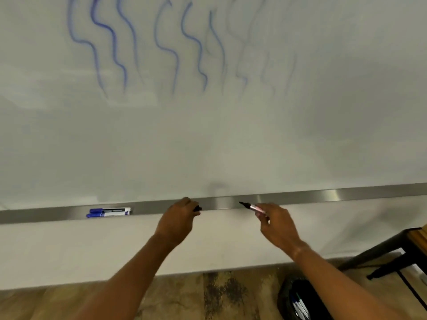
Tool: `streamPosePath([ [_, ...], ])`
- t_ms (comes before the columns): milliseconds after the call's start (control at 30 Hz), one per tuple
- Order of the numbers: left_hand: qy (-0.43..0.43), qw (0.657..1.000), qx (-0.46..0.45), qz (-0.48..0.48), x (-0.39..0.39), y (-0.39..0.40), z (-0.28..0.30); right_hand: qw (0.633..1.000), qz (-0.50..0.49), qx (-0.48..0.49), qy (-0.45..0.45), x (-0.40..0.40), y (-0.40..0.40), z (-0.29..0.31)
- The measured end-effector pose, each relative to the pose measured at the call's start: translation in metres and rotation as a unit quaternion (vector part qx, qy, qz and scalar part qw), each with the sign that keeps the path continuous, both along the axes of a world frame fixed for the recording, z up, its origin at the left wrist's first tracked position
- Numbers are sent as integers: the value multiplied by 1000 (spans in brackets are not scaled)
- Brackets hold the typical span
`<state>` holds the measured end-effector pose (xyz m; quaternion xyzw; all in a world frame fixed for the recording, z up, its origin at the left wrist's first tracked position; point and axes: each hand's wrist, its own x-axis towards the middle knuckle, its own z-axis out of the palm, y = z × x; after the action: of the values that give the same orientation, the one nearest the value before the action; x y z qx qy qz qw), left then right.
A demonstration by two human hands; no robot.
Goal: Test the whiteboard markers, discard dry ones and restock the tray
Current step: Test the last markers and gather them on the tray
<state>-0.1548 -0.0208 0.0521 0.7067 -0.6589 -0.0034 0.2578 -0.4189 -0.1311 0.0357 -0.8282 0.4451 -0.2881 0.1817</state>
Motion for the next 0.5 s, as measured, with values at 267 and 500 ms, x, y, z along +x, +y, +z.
streamPosePath([
  [267,-40,998,-57,2,25,-13,25,988,-22,19,-152,36,16,27],
  [500,-137,979,-149,-1,30,-37,103,942,-71,-68,-321,55,2,114],
])
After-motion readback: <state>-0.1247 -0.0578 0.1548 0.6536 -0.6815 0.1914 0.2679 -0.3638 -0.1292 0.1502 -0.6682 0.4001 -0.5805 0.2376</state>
